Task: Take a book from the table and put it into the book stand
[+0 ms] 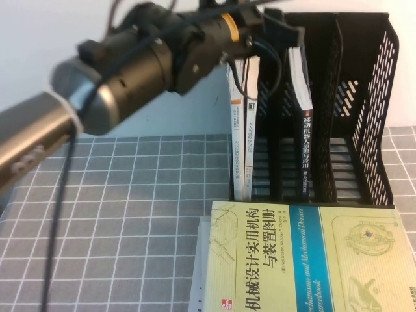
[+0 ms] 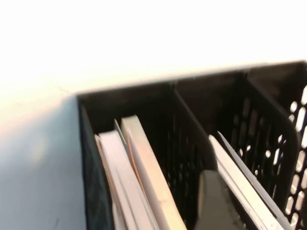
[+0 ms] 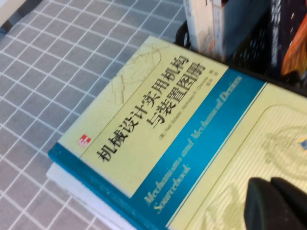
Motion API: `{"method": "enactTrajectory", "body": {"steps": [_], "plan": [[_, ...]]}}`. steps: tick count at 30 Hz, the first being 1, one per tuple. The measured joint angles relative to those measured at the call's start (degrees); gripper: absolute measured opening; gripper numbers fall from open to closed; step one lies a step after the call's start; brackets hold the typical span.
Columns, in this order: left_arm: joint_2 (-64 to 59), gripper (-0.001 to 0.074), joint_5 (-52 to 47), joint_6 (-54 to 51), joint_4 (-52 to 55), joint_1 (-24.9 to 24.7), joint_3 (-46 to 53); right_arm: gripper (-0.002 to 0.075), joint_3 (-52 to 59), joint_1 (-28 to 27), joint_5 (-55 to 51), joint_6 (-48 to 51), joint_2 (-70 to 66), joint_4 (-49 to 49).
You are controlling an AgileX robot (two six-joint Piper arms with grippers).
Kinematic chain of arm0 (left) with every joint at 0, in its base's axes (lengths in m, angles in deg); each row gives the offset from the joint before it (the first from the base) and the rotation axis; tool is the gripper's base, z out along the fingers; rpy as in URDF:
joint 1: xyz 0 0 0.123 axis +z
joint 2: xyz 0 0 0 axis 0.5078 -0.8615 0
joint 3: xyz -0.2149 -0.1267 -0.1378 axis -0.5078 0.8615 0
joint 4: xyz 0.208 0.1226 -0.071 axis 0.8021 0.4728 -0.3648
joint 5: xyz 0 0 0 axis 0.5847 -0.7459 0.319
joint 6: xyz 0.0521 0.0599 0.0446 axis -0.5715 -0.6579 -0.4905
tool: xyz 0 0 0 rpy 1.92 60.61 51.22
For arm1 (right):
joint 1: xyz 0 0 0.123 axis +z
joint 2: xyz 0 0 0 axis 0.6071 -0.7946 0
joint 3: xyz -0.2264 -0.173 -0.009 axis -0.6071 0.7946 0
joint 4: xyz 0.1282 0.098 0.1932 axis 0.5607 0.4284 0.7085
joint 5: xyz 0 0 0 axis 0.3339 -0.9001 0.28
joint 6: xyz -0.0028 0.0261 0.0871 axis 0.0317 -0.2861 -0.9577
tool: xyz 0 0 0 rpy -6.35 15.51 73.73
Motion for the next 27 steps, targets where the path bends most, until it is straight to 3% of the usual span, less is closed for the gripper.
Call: {"method": "enactTrajectory", "body": {"steps": [2, 6, 9, 15, 20, 27], "plan": [[2.1, 0.0299, -1.8, -0.2, 0.0, 0.1, 0.0, -0.0003, 0.0, 0.0, 0.6, 0.0, 1.9, -0.9], [7.7, 0.0106, -9.0, -2.7, 0.0, 0.1, 0.0, -0.0003, 0.0, 0.0, 1.7, 0.0, 7.5, -5.7], [11.5, 0.0032, -16.7, -5.2, -0.1, 0.1, -0.1, -0.0003, 0.0, 0.0, 1.7, -0.7, 12.5, -10.8], [18.8, 0.0002, -26.3, -14.3, -7.2, 0.1, 2.6, -0.0003, 0.0, 0.0, 1.2, -4.8, 20.6, -18.8], [28.6, 0.0001, -22.3, -20.3, -13.6, 0.1, 14.6, -0.0003, 1.2, 0.0, 2.2, -5.7, 23.9, -22.8], [42.0, 0.0000, -14.7, -21.0, -14.7, 0.1, 35.5, -0.0003, 6.9, 0.0, 3.9, -6.1, 25.0, -22.4]]}}
